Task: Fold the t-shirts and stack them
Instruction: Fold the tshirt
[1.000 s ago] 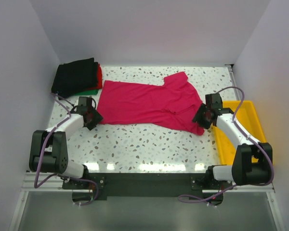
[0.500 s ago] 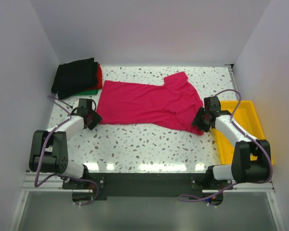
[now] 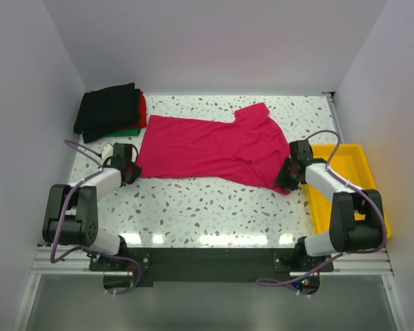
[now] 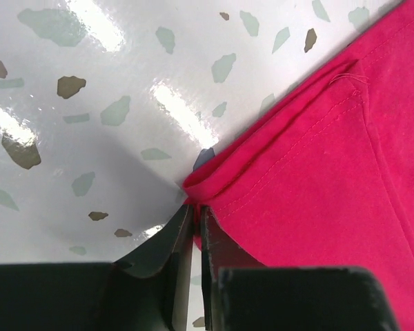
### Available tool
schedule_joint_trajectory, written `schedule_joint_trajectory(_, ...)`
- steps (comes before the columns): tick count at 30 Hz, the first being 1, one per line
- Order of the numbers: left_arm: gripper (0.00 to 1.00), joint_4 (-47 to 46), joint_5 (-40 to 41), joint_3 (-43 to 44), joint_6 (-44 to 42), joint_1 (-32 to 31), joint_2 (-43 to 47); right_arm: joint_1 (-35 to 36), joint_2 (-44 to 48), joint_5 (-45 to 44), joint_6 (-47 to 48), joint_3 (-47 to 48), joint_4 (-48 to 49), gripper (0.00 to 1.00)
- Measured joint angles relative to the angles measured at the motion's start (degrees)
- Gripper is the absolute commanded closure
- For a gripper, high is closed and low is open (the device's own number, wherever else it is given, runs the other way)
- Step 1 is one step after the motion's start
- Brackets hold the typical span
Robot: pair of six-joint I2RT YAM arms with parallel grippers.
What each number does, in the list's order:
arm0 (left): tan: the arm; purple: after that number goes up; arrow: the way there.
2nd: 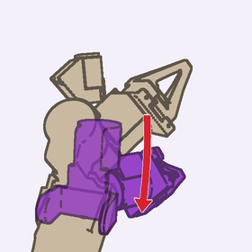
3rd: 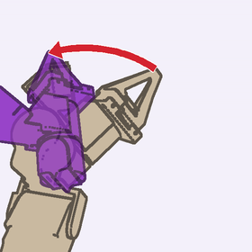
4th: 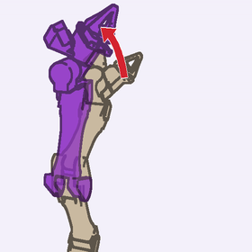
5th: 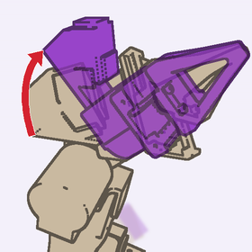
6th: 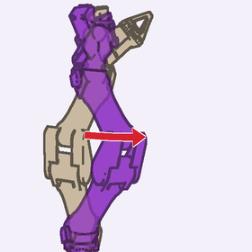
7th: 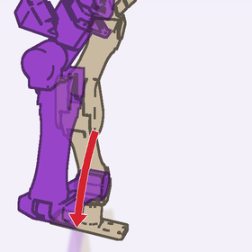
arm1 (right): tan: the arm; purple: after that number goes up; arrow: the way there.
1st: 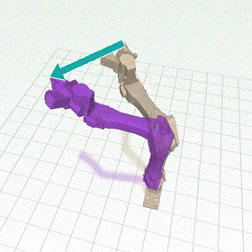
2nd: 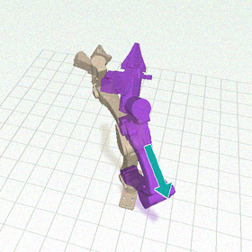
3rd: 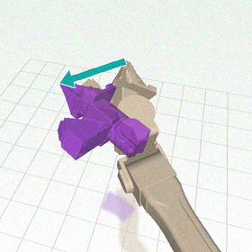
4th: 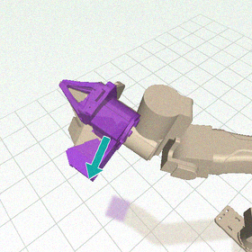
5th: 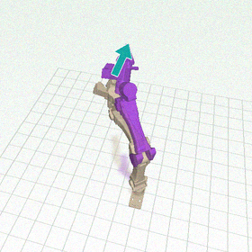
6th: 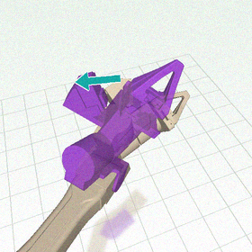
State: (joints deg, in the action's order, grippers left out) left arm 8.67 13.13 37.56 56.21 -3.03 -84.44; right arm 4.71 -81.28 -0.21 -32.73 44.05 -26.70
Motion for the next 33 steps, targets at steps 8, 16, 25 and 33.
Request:
schedule_joint_trajectory(8, 1.0, -2.3, 1.1, -0.9, -0.2, 0.0, -0.2, 0.0, -2.2, 0.6, -0.2, -1.0, 0.3, 1.0)
schedule_joint_trajectory(16, 1.0, 5.3, 5.3, 2.0, -0.4, 0.5, -0.1, 0.1, 1.4, -0.5, -0.1, -1.0, -4.7, 1.0)
schedule_joint_trajectory(25, 1.0, 12.5, 6.5, 1.9, -1.9, 4.4, 6.8, 0.1, 11.0, -0.1, 0.2, -1.7, -10.9, 1.0)
schedule_joint_trajectory(33, 1.0, 15.5, 7.0, -1.4, -3.3, 8.2, 15.4, 0.1, 19.6, 6.0, -0.1, -4.5, -16.2, 1.0)
